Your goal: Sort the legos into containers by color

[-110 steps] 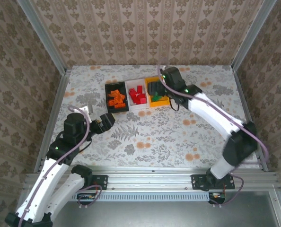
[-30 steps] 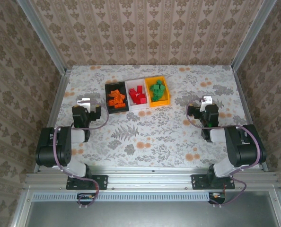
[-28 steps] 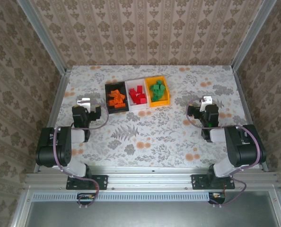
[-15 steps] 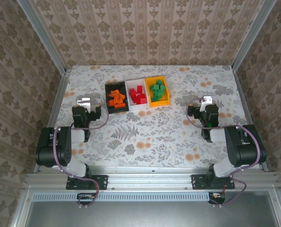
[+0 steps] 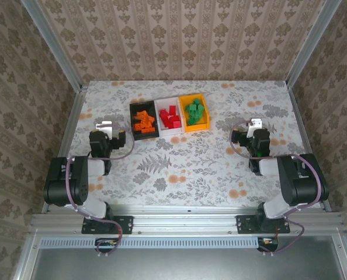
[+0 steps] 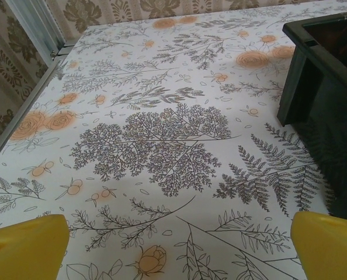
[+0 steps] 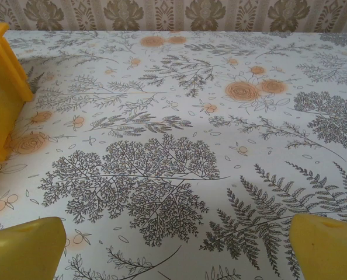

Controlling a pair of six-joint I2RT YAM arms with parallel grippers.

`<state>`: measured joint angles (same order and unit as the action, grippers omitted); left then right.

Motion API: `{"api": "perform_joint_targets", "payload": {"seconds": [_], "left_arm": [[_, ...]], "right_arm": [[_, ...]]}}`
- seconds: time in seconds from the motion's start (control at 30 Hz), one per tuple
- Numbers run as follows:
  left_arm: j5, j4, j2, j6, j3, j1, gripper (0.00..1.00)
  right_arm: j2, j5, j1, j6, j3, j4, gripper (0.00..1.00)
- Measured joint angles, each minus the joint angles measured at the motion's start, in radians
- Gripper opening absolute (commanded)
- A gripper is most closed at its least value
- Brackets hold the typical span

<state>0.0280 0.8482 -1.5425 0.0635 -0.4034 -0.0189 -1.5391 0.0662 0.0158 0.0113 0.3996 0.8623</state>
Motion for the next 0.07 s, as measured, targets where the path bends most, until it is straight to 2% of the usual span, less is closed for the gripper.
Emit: {"api": "perform_joint_targets", "payload": {"seconds": [0.07], "left_arm": [[0.000, 0.000, 0.000, 0.000, 0.000, 0.000, 1.00]], "right_arm": [[0.000, 0.000, 0.000, 0.000, 0.000, 0.000, 1.00]]}}
